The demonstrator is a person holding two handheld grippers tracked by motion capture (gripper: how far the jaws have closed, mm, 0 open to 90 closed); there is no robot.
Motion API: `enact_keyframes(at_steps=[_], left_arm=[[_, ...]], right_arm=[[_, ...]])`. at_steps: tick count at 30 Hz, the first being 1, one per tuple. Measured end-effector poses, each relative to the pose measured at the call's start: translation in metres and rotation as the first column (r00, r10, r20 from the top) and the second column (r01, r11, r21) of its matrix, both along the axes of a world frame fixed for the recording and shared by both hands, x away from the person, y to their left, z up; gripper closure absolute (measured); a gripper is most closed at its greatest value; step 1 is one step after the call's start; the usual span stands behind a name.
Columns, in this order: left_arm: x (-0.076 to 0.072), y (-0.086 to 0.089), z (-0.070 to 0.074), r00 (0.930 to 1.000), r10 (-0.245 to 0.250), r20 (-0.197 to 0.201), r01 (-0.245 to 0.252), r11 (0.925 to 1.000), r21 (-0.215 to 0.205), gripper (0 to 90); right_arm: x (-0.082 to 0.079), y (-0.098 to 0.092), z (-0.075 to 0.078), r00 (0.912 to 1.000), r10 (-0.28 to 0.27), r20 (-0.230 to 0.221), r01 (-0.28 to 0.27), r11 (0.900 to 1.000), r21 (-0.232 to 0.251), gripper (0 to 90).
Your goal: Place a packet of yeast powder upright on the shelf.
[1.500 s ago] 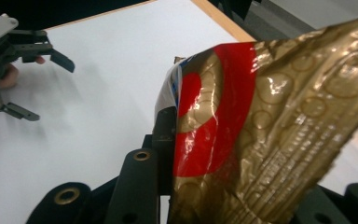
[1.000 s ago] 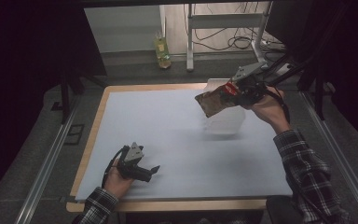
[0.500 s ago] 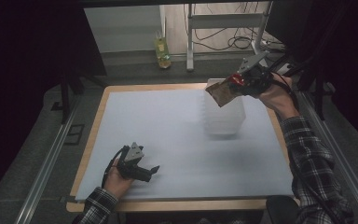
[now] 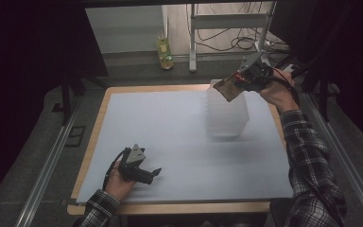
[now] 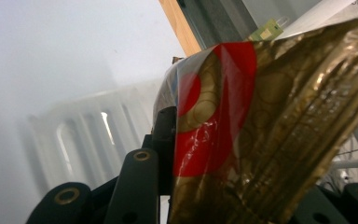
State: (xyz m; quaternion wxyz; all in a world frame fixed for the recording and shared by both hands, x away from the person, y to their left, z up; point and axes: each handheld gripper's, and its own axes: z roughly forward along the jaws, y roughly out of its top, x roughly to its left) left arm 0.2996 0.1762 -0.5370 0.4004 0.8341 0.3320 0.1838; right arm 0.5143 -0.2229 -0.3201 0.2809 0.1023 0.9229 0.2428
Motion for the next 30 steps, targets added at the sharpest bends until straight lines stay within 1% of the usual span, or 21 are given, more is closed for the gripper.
enact_keyframes(at_steps=[1, 3, 4, 6, 8, 12, 14, 18, 19, 22, 25, 27, 28, 29, 30], left_arm=[[0.000, 0.000, 0.000, 1.0000, 0.000, 0.000, 0.000, 1.0000, 0.000, 0.5], [0.000, 0.000, 0.000, 1.0000, 0.000, -0.001, 0.000, 1.0000, 0.002, 0.5], [0.000, 0.000, 0.000, 1.0000, 0.001, -0.001, -0.001, 1.0000, 0.002, 0.5], [0.000, 0.001, 0.000, 1.0000, 0.001, -0.001, -0.001, 1.0000, 0.003, 0.5], [0.000, 0.001, 0.000, 1.0000, 0.002, -0.002, -0.002, 1.0000, 0.003, 0.5], [0.000, 0.001, 0.000, 1.0000, 0.002, -0.004, -0.002, 1.0000, 0.003, 0.5], [0.000, 0.001, 0.000, 1.0000, 0.002, -0.005, -0.002, 1.0000, 0.004, 0.6], [0.000, 0.001, -0.001, 1.0000, 0.004, -0.007, -0.004, 1.0000, -0.001, 0.6], [0.000, 0.001, -0.001, 1.0000, 0.004, -0.008, -0.004, 1.0000, -0.001, 0.6], [0.001, 0.001, -0.001, 1.0000, 0.002, -0.009, -0.002, 1.0000, -0.002, 0.6], [0.001, 0.001, -0.001, 1.0000, 0.000, -0.010, 0.000, 1.0000, 0.000, 0.6], [0.001, 0.001, -0.001, 1.0000, 0.000, -0.010, 0.000, 1.0000, 0.000, 0.6], [0.001, 0.001, -0.001, 0.9999, 0.000, -0.010, 0.000, 1.0000, 0.000, 0.6], [0.001, 0.001, -0.001, 0.9999, 0.000, -0.010, 0.000, 1.0000, 0.000, 0.6], [0.001, 0.001, -0.001, 0.9999, 0.000, -0.010, 0.000, 1.0000, 0.000, 0.6]], right_arm=[[0.000, 0.000, 0.000, 1.0000, 0.000, 0.000, 0.000, 1.000, 0.000, 70.6], [0.005, 0.000, -0.003, 0.9999, 0.011, 0.001, -0.011, 1.000, -0.017, 70.6], [0.010, 0.000, -0.007, 0.9997, 0.026, 0.000, -0.026, 0.999, -0.038, 70.7], [0.012, 0.000, -0.008, 0.9995, 0.031, -0.001, -0.031, 0.999, -0.044, 70.7], [0.016, 0.001, -0.012, 0.9990, 0.045, 0.001, -0.045, 0.997, -0.066, 70.7], [0.020, 0.002, -0.018, 0.9976, 0.069, 0.003, -0.069, 0.994, -0.087, 70.6], [0.023, 0.003, -0.020, 0.9964, 0.085, 0.001, -0.084, 0.991, -0.106, 70.6], [0.028, 0.004, -0.025, 0.9925, 0.119, -0.029, -0.122, 0.983, -0.136, 70.7], [0.030, 0.004, -0.027, 0.9911, 0.126, -0.043, -0.131, 0.981, -0.141, 70.7], [0.032, 0.005, -0.030, 0.9881, 0.143, -0.057, -0.150, 0.976, -0.159, 70.8], [0.036, 0.007, -0.034, 0.9834, 0.162, -0.082, -0.175, 0.968, -0.182, 70.9], [0.037, 0.008, -0.036, 0.9817, 0.169, -0.089, -0.182, 0.966, -0.182, 70.9], [0.038, 0.009, -0.036, 0.9819, 0.163, -0.096, -0.179, 0.966, -0.185, 71.0], [0.039, 0.010, -0.038, 0.9814, 0.162, -0.102, -0.180, 0.965, -0.192, 71.0], [0.040, 0.011, -0.039, 0.9801, 0.169, -0.105, -0.187, 0.961, -0.203, 71.0]])
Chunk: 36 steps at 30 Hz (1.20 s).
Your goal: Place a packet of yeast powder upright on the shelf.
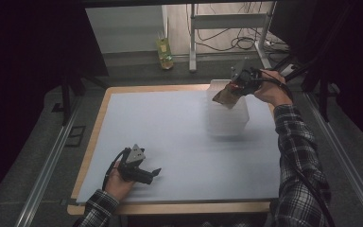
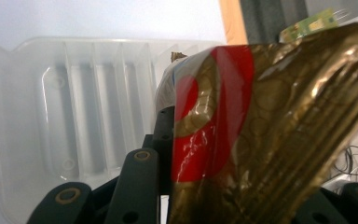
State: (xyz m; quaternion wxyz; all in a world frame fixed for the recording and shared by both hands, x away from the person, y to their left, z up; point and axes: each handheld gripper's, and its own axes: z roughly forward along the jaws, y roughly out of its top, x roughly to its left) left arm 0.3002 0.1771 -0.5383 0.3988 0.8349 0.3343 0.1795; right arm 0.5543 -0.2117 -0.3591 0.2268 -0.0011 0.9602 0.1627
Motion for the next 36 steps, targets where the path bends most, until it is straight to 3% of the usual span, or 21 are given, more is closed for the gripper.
enact_keyframes(at_steps=[3, 13, 19, 23, 28, 36], left_arm=[[0.000, 0.000, 0.000, 1.0000, -0.001, 0.001, 0.001, 1.0000, 0.004, 0.6], [0.000, 0.000, 0.000, 1.0000, -0.004, 0.001, 0.004, 0.9999, 0.013, 0.7], [0.000, -0.001, 0.000, 1.0000, -0.006, 0.000, 0.006, 0.9999, 0.016, 0.7], [-0.001, -0.001, 0.000, 1.0000, -0.005, 0.003, 0.005, 0.9998, 0.017, 0.7], [0.000, -0.001, 0.000, 1.0000, -0.007, 0.001, 0.007, 0.9998, 0.018, 0.7], [-0.001, -0.001, 0.000, 1.0000, -0.007, 0.002, 0.007, 0.9998, 0.020, 0.7]], right_arm=[[0.003, 0.006, -0.008, 0.9997, -0.010, -0.021, 0.009, 0.999, -0.053, 71.1], [0.017, 0.020, -0.031, 0.9969, -0.047, -0.063, 0.043, 0.997, -0.063, 70.4], [0.019, 0.027, -0.038, 0.9938, -0.076, -0.081, 0.078, 0.997, 0.017, 67.0], [0.019, 0.032, -0.041, 0.9914, -0.101, -0.083, 0.105, 0.994, 0.040, 62.8], [0.017, 0.030, -0.037, 0.9836, -0.152, -0.098, 0.160, 0.983, 0.091, 54.2], [0.012, 0.028, -0.032, 0.9815, -0.172, -0.084, 0.183, 0.972, 0.147, 40.1]])
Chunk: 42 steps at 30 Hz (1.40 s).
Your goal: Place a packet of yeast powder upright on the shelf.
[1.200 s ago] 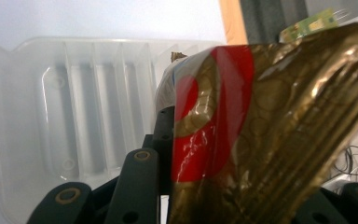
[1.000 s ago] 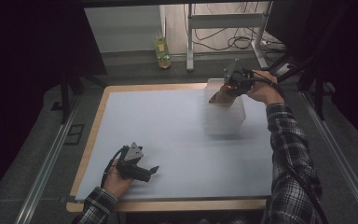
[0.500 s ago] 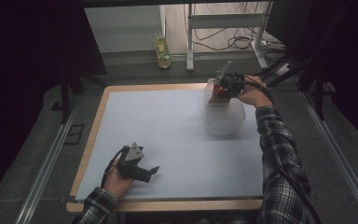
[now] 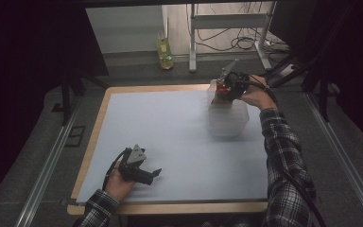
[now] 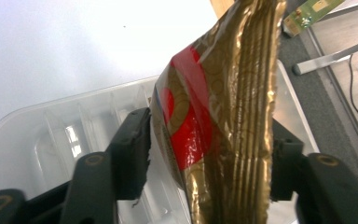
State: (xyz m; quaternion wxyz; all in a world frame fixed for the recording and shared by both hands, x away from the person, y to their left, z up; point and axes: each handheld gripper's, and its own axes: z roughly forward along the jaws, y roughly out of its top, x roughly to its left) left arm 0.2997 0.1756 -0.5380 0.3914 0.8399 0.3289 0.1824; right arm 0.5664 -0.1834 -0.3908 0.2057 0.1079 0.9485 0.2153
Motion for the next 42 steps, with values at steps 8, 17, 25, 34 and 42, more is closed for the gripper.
enact_keyframes(at_steps=[8, 17, 25, 34, 42], left_arm=[[0.000, 0.001, 0.001, 0.9999, 0.010, 0.004, -0.010, 0.9996, -0.025, 0.5], [0.000, 0.001, 0.001, 0.9999, 0.015, 0.007, -0.014, 0.9994, -0.031, 0.3], [0.000, 0.001, 0.001, 0.9999, 0.015, 0.007, -0.014, 0.9995, -0.027, 0.3], [0.000, 0.001, 0.001, 0.9999, 0.014, 0.007, -0.014, 0.9995, -0.029, 0.3], [0.000, 0.001, 0.001, 0.9999, 0.014, 0.009, -0.014, 0.9996, -0.024, 0.3]], right_arm=[[-0.004, -0.004, 0.000, 0.9995, -0.029, 0.009, 0.029, 0.998, 0.053, 24.6], [-0.008, -0.008, 0.003, 0.9974, -0.071, -0.010, 0.072, 0.986, 0.148, 13.6], [-0.012, -0.009, 0.006, 0.9957, -0.087, -0.032, 0.092, 0.969, 0.228, 8.5], [-0.019, -0.007, 0.013, 0.9943, -0.103, -0.029, 0.107, 0.954, 0.281, 7.1], [-0.025, -0.010, 0.021, 0.9911, -0.130, -0.029, 0.132, 0.940, 0.315, 7.0]])
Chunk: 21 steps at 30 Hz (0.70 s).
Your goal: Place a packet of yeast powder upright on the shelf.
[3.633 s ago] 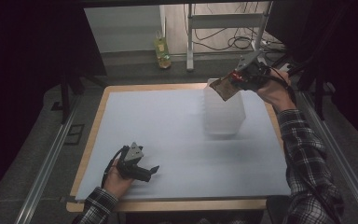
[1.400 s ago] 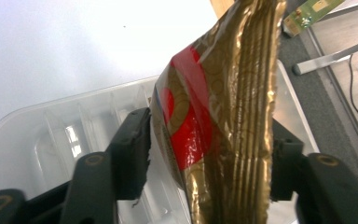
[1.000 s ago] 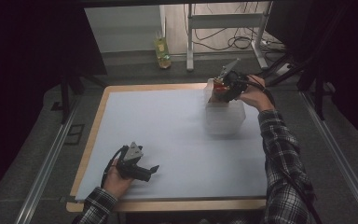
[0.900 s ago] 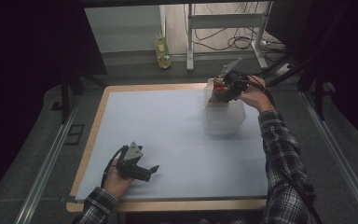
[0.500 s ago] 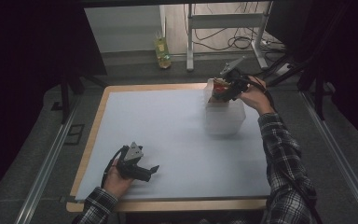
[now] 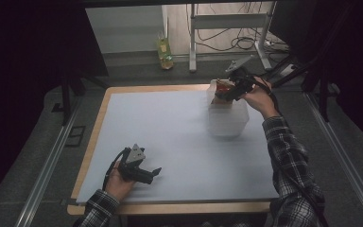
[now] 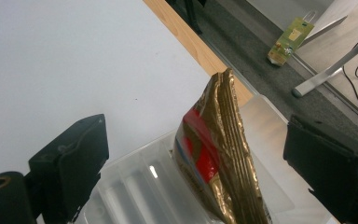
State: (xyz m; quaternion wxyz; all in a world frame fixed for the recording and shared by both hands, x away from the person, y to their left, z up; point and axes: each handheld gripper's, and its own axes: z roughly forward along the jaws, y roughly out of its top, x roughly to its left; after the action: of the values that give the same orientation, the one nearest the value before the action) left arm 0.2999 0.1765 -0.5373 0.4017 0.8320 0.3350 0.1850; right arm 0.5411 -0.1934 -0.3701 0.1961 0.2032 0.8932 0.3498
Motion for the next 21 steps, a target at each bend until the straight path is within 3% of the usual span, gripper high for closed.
enact_keyframes(at_steps=[7, 15, 21], left_arm=[[0.000, 0.000, 0.000, 1.0000, 0.001, 0.001, -0.001, 1.0000, 0.005, 0.3], [0.000, -0.001, 0.000, 1.0000, 0.003, 0.001, -0.003, 1.0000, 0.004, 0.3], [-0.001, -0.001, 0.000, 1.0000, 0.001, 0.002, -0.001, 1.0000, 0.006, 0.3]], right_arm=[[-0.008, -0.003, 0.006, 0.9998, -0.016, 0.007, 0.016, 1.000, 0.027, 7.0], [-0.023, -0.004, 0.008, 0.9995, 0.004, 0.031, -0.006, 0.999, 0.052, 7.0], [-0.037, -0.004, 0.011, 0.9998, 0.000, 0.018, -0.002, 0.995, 0.097, 7.0]])
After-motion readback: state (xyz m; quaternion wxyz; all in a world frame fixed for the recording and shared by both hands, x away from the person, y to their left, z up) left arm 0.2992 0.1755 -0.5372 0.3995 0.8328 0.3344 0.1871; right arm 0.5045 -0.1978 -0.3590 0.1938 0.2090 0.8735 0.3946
